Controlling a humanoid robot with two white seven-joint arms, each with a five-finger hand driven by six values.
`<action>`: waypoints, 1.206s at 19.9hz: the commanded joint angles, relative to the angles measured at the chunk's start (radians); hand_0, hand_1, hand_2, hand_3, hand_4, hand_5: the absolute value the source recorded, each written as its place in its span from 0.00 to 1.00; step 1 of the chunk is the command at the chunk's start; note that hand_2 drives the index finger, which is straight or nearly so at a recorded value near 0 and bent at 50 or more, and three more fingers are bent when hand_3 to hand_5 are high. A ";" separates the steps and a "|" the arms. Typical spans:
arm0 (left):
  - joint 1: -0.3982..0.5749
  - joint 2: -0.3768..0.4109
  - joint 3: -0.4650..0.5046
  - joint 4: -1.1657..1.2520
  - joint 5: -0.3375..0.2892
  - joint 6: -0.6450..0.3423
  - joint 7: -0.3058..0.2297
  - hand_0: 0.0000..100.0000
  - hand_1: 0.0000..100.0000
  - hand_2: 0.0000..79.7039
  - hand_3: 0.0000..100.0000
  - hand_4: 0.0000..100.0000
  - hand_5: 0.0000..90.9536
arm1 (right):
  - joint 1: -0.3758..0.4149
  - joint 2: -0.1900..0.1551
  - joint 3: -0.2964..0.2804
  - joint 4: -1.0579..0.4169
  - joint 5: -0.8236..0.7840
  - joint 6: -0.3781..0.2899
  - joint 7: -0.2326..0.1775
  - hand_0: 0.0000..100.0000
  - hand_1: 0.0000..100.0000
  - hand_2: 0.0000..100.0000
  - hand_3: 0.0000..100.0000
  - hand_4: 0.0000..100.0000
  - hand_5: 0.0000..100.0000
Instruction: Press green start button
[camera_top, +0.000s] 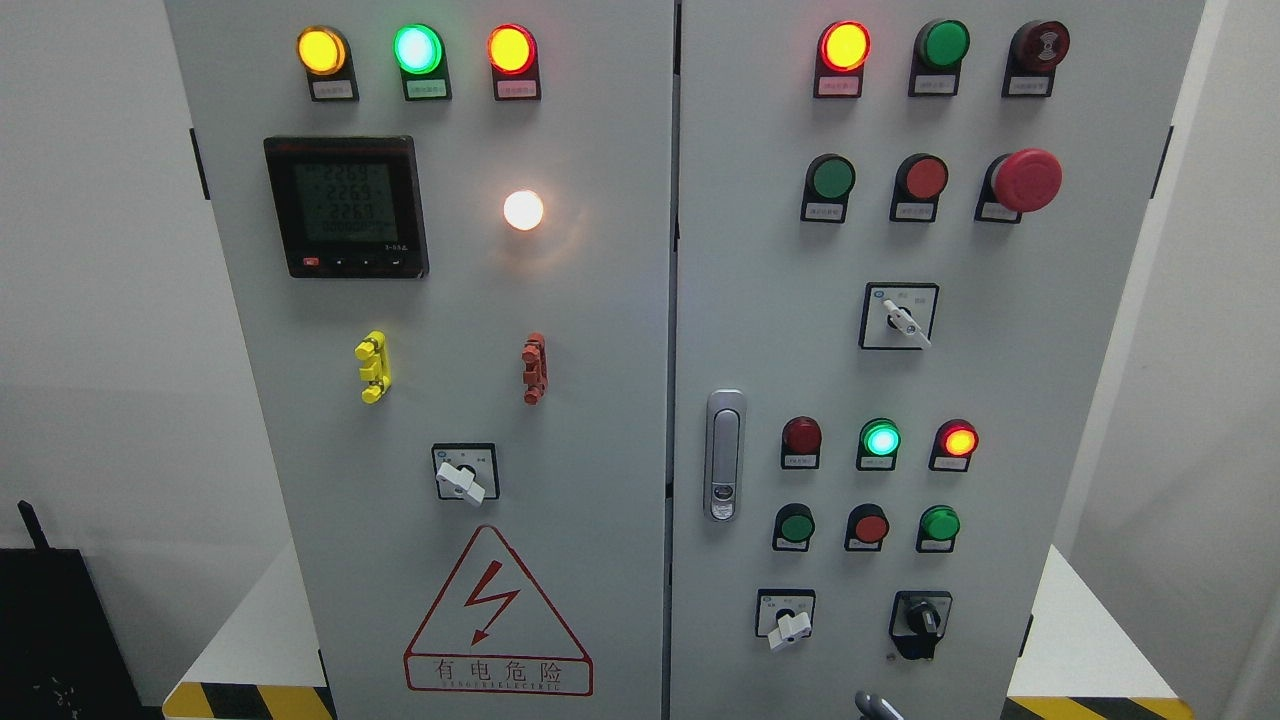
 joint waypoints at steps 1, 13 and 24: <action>0.000 0.000 0.000 0.000 0.000 0.000 0.000 0.12 0.56 0.00 0.00 0.00 0.00 | -0.017 -0.003 -0.014 0.005 0.028 -0.007 0.001 0.10 0.27 0.00 0.00 0.00 0.00; 0.000 0.000 0.000 0.000 0.000 0.000 0.000 0.12 0.56 0.00 0.00 0.00 0.00 | -0.074 0.001 -0.023 0.036 0.287 -0.082 -0.027 0.14 0.30 0.00 0.22 0.17 0.00; 0.000 0.000 0.000 0.000 0.000 0.000 0.000 0.12 0.56 0.00 0.00 0.00 0.00 | -0.146 0.004 -0.057 0.056 0.624 -0.094 -0.114 0.21 0.31 0.00 0.53 0.46 0.26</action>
